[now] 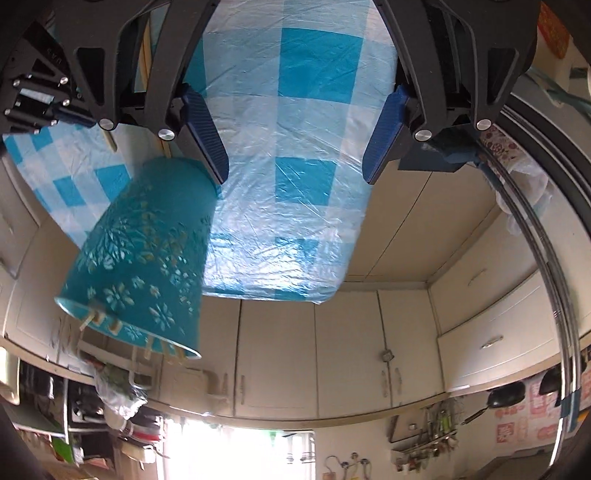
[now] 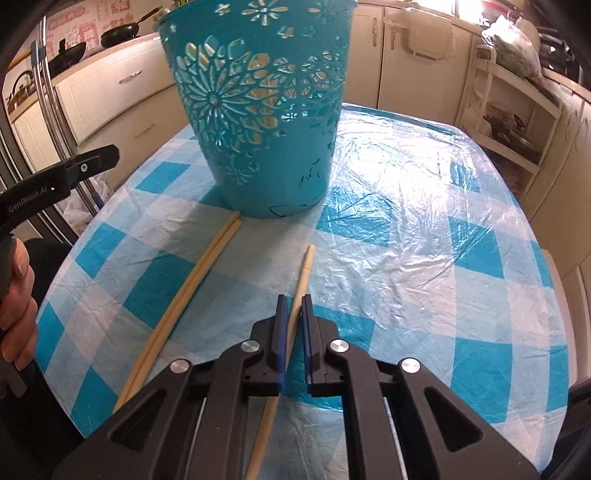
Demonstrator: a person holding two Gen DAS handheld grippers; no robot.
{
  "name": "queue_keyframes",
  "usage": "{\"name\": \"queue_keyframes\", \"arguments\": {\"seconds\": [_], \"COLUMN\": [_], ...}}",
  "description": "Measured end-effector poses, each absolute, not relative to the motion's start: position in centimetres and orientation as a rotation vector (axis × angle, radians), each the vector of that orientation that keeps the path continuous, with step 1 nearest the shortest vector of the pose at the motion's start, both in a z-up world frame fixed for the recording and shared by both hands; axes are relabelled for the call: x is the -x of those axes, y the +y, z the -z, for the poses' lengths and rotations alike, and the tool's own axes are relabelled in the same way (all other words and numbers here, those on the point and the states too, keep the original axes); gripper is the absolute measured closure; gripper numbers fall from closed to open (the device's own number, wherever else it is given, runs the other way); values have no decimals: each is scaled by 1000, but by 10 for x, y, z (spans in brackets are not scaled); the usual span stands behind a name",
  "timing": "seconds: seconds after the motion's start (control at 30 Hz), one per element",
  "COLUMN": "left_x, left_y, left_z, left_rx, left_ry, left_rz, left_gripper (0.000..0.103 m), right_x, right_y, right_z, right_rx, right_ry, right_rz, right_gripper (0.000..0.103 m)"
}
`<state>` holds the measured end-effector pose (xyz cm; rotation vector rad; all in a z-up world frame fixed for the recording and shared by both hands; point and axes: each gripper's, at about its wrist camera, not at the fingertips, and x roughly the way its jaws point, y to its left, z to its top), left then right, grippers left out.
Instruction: Organize utensils
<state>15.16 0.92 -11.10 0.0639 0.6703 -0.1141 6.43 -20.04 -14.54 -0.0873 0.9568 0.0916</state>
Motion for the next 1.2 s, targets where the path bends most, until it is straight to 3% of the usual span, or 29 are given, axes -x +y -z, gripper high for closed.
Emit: {"name": "queue_keyframes", "arguments": {"seconds": [0.6, 1.2], "left_x": [-147, -152], "left_y": [-17, -18], "left_z": [145, 153], "left_rx": [-144, -141], "left_ry": [731, 751], "left_rz": [139, 133], "left_gripper": [23, 22], "right_x": [-43, -50], "right_y": [-234, -229], "right_z": [116, -11], "right_rx": [-245, -325], "right_ry": [880, 514], "right_rz": [-213, -341], "right_gripper": [97, 97]}}
